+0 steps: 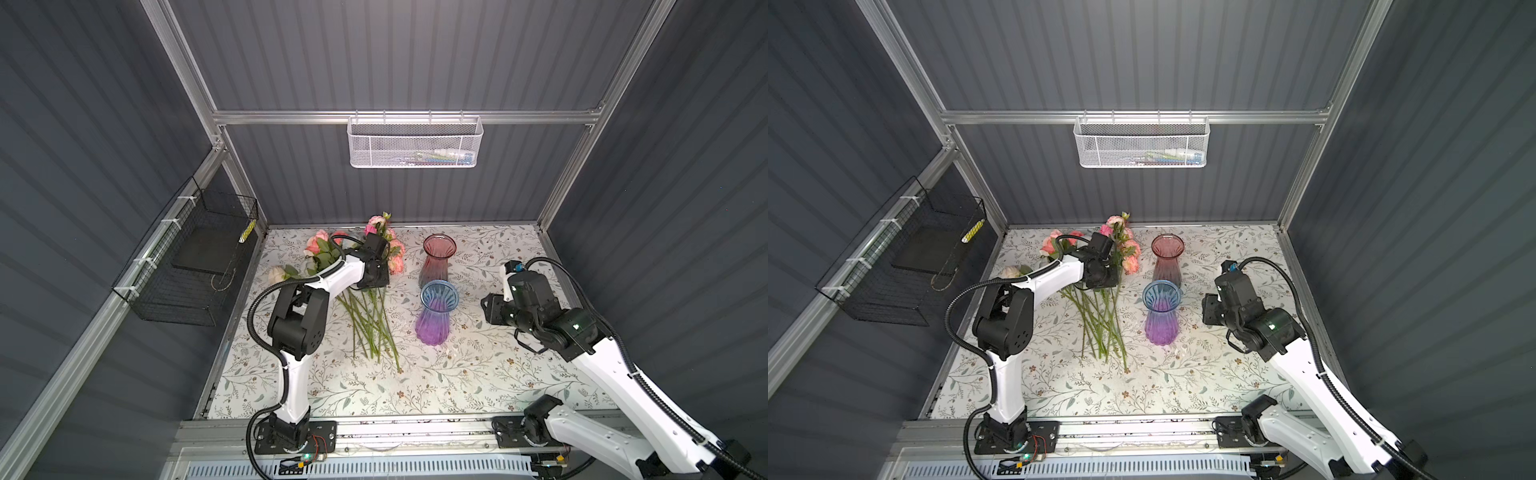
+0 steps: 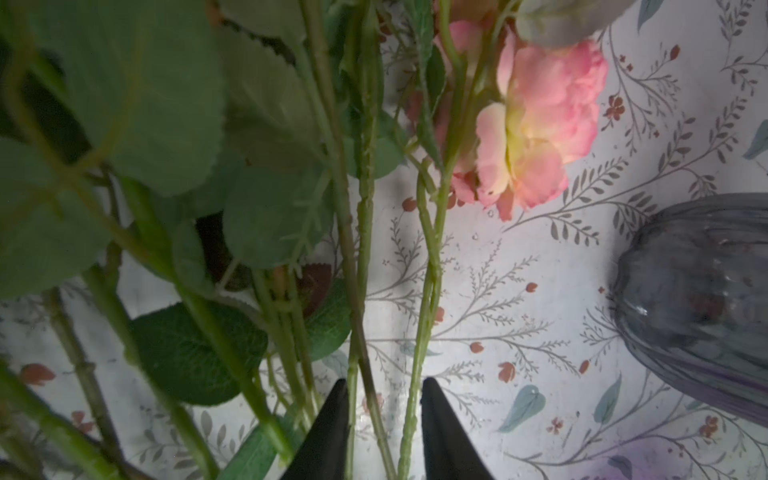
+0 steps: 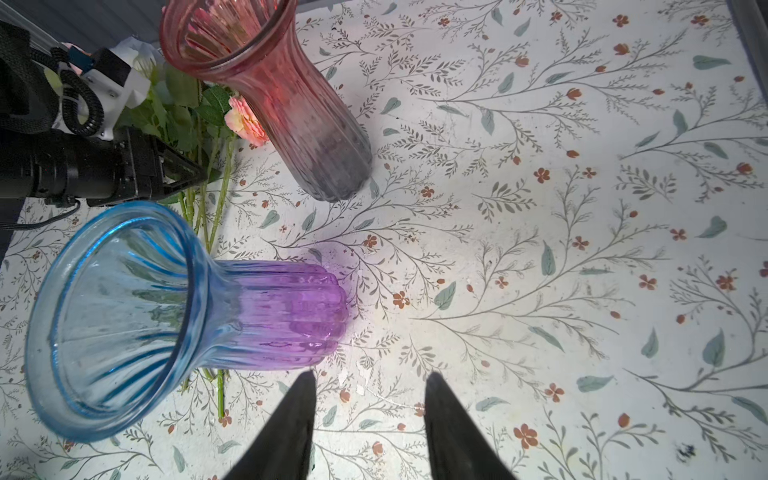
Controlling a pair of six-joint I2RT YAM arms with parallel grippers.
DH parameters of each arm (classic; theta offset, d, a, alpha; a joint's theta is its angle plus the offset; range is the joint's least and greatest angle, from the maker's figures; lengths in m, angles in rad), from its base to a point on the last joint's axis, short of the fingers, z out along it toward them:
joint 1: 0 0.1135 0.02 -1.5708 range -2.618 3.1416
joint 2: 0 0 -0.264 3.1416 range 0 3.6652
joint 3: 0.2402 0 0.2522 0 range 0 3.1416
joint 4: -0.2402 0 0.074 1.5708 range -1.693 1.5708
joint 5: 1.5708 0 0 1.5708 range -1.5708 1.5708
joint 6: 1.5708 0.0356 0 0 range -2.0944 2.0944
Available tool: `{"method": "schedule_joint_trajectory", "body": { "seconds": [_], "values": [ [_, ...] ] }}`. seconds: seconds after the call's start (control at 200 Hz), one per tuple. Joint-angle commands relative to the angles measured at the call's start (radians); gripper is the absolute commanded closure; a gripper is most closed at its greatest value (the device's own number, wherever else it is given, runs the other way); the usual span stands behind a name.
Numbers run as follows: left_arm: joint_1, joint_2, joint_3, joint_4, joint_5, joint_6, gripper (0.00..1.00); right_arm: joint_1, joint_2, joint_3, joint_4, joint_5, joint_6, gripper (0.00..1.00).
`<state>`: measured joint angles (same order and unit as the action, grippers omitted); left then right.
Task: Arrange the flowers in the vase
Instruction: 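Grasp one pink rose stem with the left gripper and lift it upright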
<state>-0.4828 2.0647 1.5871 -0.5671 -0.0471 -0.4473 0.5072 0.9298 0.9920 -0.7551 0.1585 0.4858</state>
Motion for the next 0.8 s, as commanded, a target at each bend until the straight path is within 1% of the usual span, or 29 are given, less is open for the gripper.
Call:
{"method": "schedule_joint_trajectory", "body": {
  "seconds": [0.0,0.16,0.285,0.365,0.455,0.56,0.795],
  "values": [
    [0.003,0.044,0.061,-0.057,-0.045,0.035,0.7,-0.006,-0.017,-0.019,0.004,0.02,-0.018,0.55],
    [0.002,0.078,0.095,-0.07,-0.076,0.038,0.74,-0.015,-0.035,-0.032,0.005,0.021,-0.02,0.56],
    [0.003,0.081,0.1,-0.061,-0.078,0.038,0.82,-0.021,-0.042,-0.036,0.003,0.018,-0.019,0.56],
    [0.003,0.087,0.102,-0.056,-0.068,0.038,0.86,-0.022,-0.046,-0.036,0.003,0.016,-0.019,0.56],
    [0.003,0.091,0.106,-0.056,-0.057,0.038,0.94,-0.025,-0.049,-0.033,0.001,0.014,-0.017,0.56],
    [0.003,0.075,0.107,-0.056,-0.035,0.032,1.0,-0.024,-0.054,-0.03,0.0,0.005,-0.016,0.56],
    [0.003,-0.031,0.093,-0.05,0.028,0.006,1.0,-0.026,-0.056,-0.026,0.006,-0.01,-0.009,0.56]
  ]
}}
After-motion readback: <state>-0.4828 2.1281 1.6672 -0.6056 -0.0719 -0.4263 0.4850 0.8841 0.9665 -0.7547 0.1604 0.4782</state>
